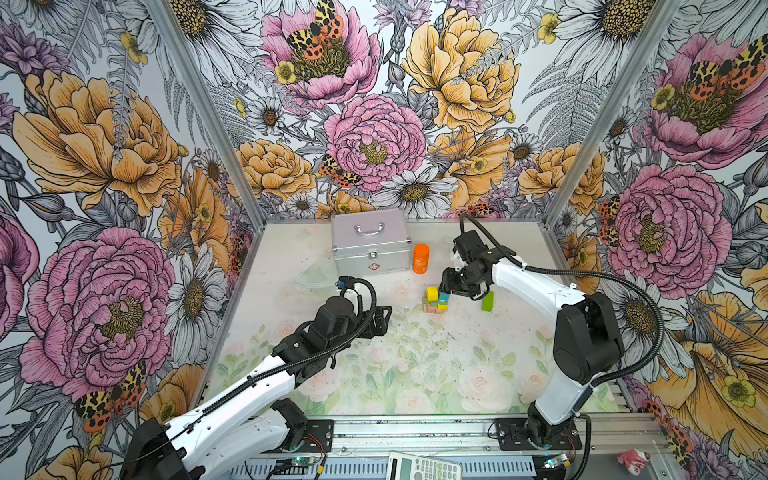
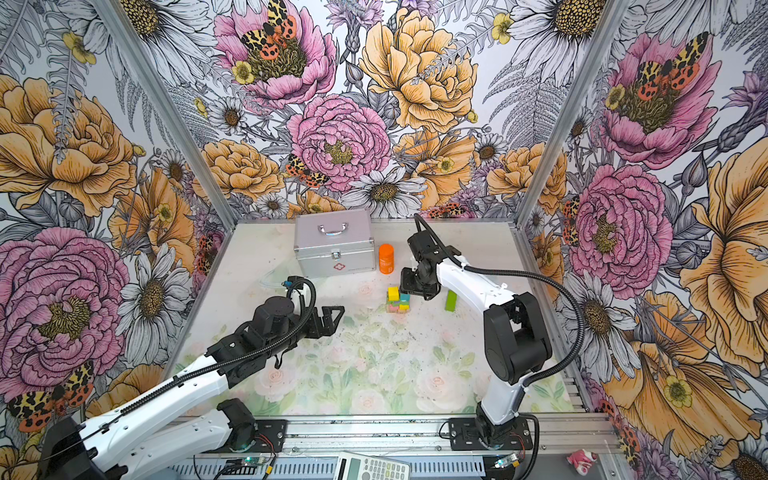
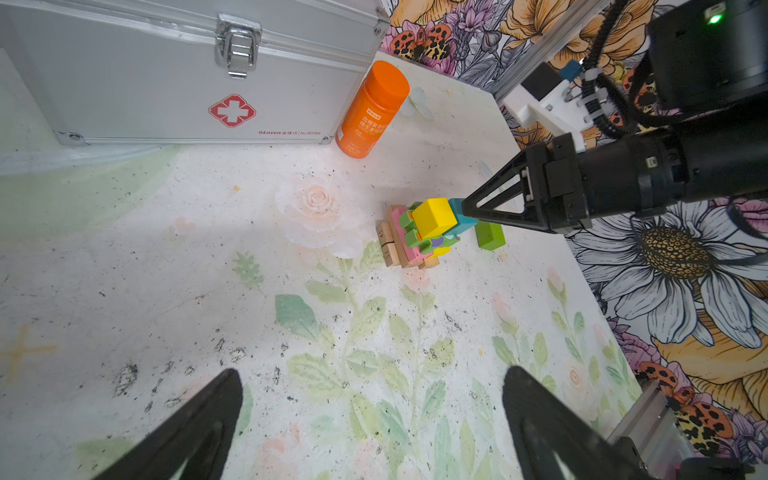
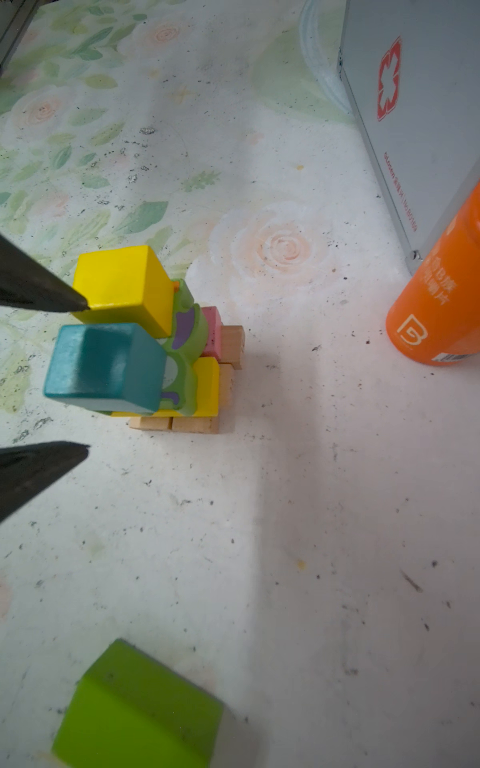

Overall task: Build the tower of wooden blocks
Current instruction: 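Open the right gripper to release the teal cube on the stack, then raise the open right gripper off the stack and move toward the green block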

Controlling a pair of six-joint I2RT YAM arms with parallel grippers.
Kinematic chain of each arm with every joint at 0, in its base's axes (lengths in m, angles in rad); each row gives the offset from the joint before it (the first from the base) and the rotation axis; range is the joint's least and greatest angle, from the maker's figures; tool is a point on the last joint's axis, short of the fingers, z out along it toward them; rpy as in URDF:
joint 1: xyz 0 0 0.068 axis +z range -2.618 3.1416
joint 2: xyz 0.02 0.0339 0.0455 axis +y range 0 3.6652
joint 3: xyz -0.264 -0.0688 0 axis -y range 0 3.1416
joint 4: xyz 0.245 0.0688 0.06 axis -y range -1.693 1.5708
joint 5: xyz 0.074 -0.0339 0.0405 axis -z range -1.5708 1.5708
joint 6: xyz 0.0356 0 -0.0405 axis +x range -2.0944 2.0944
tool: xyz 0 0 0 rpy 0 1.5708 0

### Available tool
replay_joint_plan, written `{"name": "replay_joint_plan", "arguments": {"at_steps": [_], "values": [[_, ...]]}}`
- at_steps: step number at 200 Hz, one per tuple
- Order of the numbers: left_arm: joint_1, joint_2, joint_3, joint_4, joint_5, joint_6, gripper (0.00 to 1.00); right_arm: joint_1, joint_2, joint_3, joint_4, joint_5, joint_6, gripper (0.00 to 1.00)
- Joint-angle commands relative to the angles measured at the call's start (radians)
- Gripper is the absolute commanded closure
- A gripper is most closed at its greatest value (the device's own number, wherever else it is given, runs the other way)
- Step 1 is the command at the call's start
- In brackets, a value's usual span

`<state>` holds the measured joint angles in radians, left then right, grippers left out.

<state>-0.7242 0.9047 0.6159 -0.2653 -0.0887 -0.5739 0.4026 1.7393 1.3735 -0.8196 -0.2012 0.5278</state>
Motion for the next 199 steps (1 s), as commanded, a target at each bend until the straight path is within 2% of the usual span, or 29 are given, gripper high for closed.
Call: {"name": "replay_joint_plan", "arguments": {"at_steps": [1,17,42,102,199], "values": [[-0.002,-0.019,0.005,0.002,-0.010,-0.006,0.01,0.005,-0.061,0.032,-0.007,0.034,-0.009,0.33],[-0.001,-0.027,0.005,-0.005,-0.018,-0.007,0.01,0.007,-0.075,0.032,-0.010,0.043,-0.005,0.22],[-0.003,-0.041,0.004,-0.015,-0.035,-0.009,0.01,0.017,-0.072,0.040,-0.033,0.059,0.006,0.17],[-0.003,-0.098,-0.016,-0.040,-0.037,-0.009,0.01,0.078,-0.010,0.085,-0.063,0.112,0.040,0.16],[0.009,-0.194,-0.063,-0.069,-0.050,0.004,0.01,0.114,0.085,0.182,-0.152,0.196,0.070,0.14]]}}
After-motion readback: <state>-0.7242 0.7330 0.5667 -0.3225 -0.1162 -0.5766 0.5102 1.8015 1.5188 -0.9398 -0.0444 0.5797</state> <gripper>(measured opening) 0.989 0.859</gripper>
